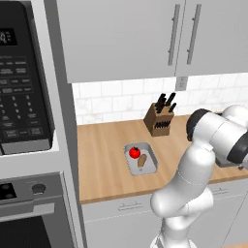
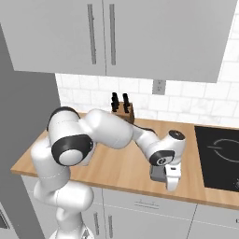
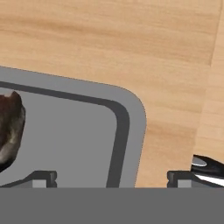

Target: Take the meat container that has the steak and place it on the second highest rack of the freezer. Then take the vegetable container that has the sweet potato and tomato and place it on the highest rack of the freezer.

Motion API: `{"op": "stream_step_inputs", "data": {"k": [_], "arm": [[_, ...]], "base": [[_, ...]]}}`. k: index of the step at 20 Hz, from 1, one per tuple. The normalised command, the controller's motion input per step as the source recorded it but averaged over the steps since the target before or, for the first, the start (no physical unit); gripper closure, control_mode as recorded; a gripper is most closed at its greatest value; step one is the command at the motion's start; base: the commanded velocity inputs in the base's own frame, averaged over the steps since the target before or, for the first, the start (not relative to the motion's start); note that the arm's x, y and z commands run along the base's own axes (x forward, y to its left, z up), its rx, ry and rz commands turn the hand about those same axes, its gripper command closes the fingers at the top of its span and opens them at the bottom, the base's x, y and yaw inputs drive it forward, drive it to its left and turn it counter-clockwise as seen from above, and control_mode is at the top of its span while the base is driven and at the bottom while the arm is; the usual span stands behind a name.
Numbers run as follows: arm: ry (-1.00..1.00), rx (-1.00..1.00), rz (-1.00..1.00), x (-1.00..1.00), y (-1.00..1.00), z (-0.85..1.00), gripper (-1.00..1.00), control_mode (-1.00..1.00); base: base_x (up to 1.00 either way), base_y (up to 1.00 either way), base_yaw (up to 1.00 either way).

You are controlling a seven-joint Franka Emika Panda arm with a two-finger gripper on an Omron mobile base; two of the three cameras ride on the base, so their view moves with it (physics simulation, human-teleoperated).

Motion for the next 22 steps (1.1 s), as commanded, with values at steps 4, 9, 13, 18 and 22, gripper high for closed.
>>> {"op": "stream_step_inputs", "data": {"k": [4, 9, 13, 18, 22], "arm": [[0.00, 0.00, 0.00, 0.00, 0.00, -0.24, -1.00, -1.00], [0.00, 0.00, 0.00, 0.00, 0.00, -0.24, -1.00, -1.00], [-0.01, 0.00, 0.00, 0.00, 0.00, -0.11, -1.00, -1.00], [0.00, 0.00, 0.00, 0.00, 0.00, 0.00, -1.00, -1.00], [0.00, 0.00, 0.00, 0.00, 0.00, 0.00, 1.00, -1.00]], "base": [[0.00, 0.00, 0.00], [0.00, 0.00, 0.00], [0.00, 0.00, 0.00], [0.00, 0.00, 0.00], [0.00, 0.00, 0.00]]}}
